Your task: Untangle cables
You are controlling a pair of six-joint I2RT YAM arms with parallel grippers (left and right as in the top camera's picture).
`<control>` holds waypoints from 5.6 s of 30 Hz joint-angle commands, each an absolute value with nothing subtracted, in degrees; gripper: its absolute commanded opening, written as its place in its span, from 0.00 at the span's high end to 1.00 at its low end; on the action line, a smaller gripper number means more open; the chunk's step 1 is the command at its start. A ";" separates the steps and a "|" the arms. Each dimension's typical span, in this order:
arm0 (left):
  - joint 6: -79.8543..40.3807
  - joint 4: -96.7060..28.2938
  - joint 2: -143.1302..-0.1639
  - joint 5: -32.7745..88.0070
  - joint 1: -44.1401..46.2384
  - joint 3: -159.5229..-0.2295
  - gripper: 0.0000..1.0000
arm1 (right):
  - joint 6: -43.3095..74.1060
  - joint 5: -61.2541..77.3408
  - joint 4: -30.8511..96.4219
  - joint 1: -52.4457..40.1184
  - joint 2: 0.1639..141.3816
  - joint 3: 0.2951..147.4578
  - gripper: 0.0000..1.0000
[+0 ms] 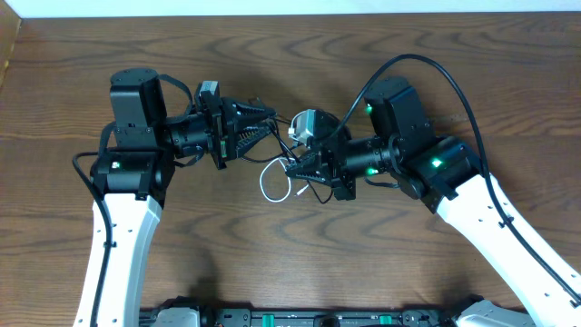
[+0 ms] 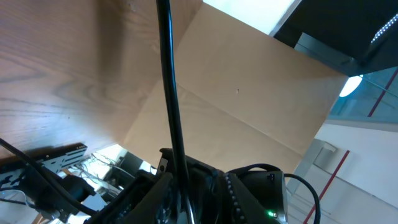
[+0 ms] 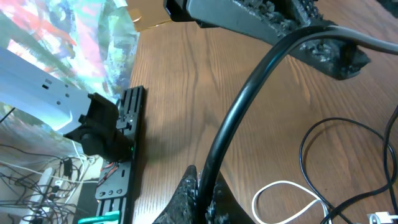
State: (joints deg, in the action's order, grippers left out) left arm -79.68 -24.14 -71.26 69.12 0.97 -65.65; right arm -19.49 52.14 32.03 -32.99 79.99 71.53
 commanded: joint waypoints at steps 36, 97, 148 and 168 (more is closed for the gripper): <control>-89.67 6.98 -71.35 65.56 1.02 -66.04 0.93 | 2.13 53.52 28.97 -24.05 80.03 71.90 0.01; -64.03 19.84 -82.19 21.12 9.08 -81.34 0.92 | 2.52 45.34 38.02 -20.88 80.05 71.88 0.01; -0.69 3.92 -123.33 -6.76 2.04 -115.85 0.92 | 9.21 44.42 38.35 -21.08 80.05 71.88 0.01; -1.58 -14.85 -131.24 -14.37 -18.33 -115.74 0.03 | 10.70 38.89 37.63 -21.10 80.05 71.88 0.01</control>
State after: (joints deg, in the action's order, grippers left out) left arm 0.19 -12.73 -132.33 -18.74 -19.25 -115.02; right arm 10.13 39.79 37.89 -21.08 80.01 71.53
